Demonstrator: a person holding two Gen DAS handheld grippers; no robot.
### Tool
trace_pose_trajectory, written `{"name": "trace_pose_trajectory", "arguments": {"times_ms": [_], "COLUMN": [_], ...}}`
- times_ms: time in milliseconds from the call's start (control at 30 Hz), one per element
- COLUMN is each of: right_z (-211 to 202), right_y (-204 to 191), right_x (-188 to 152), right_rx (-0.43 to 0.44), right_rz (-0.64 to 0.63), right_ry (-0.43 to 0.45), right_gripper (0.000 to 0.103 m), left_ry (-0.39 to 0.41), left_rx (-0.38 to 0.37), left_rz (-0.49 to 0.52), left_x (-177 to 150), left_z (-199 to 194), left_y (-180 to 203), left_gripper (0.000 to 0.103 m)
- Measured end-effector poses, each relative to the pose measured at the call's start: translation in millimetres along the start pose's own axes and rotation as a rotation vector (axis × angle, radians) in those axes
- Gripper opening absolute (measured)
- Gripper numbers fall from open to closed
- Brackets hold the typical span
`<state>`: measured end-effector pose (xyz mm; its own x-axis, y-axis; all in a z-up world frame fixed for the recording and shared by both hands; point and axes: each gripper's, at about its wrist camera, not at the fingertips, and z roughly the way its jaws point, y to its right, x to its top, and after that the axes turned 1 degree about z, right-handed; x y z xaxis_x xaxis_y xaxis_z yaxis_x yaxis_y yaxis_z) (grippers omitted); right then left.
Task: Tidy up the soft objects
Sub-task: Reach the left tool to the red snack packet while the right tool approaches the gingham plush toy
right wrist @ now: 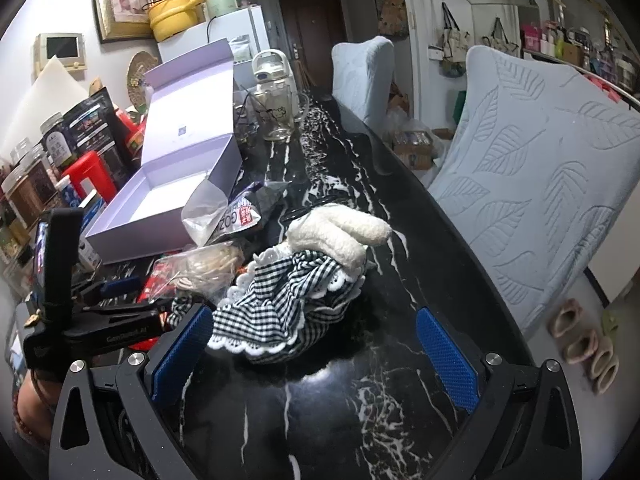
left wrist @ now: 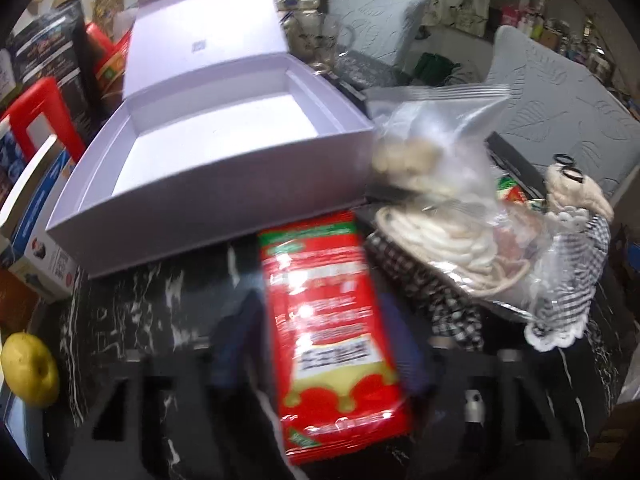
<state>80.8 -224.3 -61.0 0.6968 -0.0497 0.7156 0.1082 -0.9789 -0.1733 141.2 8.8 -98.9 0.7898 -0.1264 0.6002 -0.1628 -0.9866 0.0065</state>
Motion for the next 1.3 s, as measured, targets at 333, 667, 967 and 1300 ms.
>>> {"name": "trace_pose_trajectory", "arguments": {"times_ms": [333, 667, 967, 1300], "right_z": [9, 32, 41, 40], "right_y": [4, -4, -8, -3], "right_x": [6, 20, 16, 17], "right_rx": [0.000, 0.005, -0.019, -0.019], "right_rz": [0.031, 0.051, 0.043, 0.053], "right_ry": [-0.015, -0.029, -0.058, -0.060], "right_gripper": [0.103, 0.103, 0.103, 0.103], "left_ry": [0.025, 0.141, 0.005, -0.081], "left_rx": [-0.096, -0.129, -0.152, -0.128], "left_rz": [-0.033, -0.032, -0.062, -0.084], "left_x": [0, 15, 8, 3], "left_z": [-15, -53, -17, 0], "left_y": [-17, -29, -30, -25], "left_gripper": [0.048, 0.037, 0.037, 0.076]}}
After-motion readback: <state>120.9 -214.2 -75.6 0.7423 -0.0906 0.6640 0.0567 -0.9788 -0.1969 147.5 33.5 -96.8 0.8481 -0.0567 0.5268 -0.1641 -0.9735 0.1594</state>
